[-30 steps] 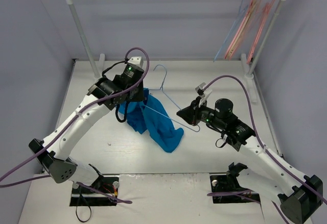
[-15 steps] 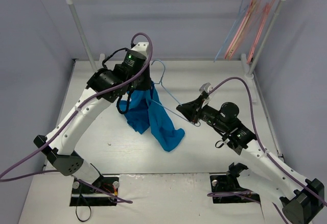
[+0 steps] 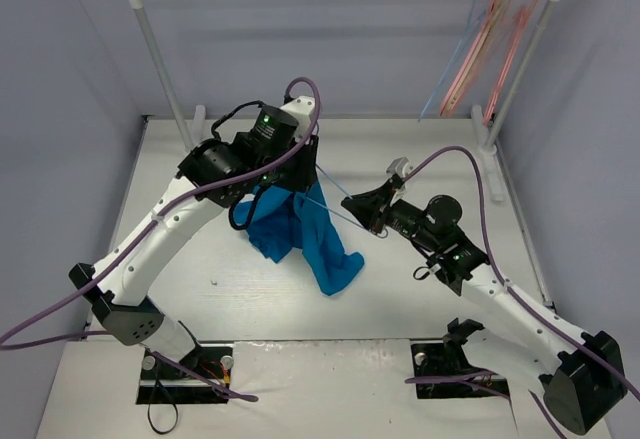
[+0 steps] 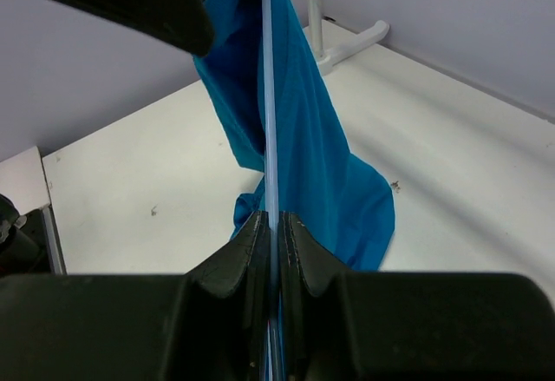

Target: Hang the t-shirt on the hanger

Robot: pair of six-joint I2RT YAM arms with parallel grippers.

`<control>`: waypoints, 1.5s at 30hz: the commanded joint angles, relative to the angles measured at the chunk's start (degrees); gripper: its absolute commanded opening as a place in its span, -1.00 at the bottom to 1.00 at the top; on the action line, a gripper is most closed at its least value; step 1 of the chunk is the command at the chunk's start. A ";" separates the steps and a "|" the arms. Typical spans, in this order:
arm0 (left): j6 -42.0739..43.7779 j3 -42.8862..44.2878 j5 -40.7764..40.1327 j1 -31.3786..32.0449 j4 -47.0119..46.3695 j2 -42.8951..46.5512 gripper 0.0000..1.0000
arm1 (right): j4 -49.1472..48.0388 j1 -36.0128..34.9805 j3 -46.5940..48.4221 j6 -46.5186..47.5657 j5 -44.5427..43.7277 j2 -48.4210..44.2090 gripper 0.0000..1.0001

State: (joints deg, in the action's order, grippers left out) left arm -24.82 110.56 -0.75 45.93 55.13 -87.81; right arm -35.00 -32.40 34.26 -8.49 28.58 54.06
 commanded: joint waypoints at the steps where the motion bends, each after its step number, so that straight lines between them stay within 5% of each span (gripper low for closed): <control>1: 2.84 1.41 2.35 1.00 -0.21 1.50 -0.47 | -12.28 1.29 -0.24 -0.91 2.53 0.78 -1.00; 3: 3.98 1.41 1.37 1.00 0.32 1.94 -0.21 | -13.24 1.38 -1.38 -1.26 2.97 0.96 -1.00; 4: 4.86 1.67 -0.63 1.00 0.67 2.64 0.13 | -13.68 1.46 -1.82 -1.70 3.24 0.96 -1.00; 7: 7.66 2.90 -2.93 1.00 1.11 4.04 0.33 | -15.35 1.64 -3.23 -2.41 3.68 1.13 -1.00; 14: 15.14 1.78 -11.19 -0.49 -1.95 9.58 0.39 | -17.81 2.52 -4.11 -3.72 7.45 3.15 -1.00; 17: 16.99 -3.06 -9.19 -6.45 -4.94 13.27 0.39 | -20.19 2.87 -4.73 -4.43 8.07 4.38 -1.00; 22: 20.33 -16.59 11.27 -27.42 -11.18 17.67 0.37 | -23.09 3.31 -4.73 -5.57 10.18 6.84 -1.00; 25: 24.63 -19.51 21.13 -32.91 -11.80 16.18 0.34 | -23.44 3.49 -4.20 -5.66 11.32 7.55 -1.00; 33: 38.42 -19.77 36.34 -37.67 -15.31 11.17 0.34 | -22.21 3.58 -2.88 -5.13 14.05 8.60 -1.00; 38: 45.81 -20.39 43.53 -38.20 -17.43 10.21 0.56 | -21.43 3.66 -2.09 -4.78 14.75 8.69 -1.00; 45: 59.35 -20.03 52.52 -38.11 -8.30 7.30 0.56 | -19.49 3.84 -0.34 -3.64 15.37 9.66 -1.00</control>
State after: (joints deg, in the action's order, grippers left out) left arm 25.69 89.21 44.71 7.88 44.66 -80.07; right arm -48.40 -28.95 29.71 -13.26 42.35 63.68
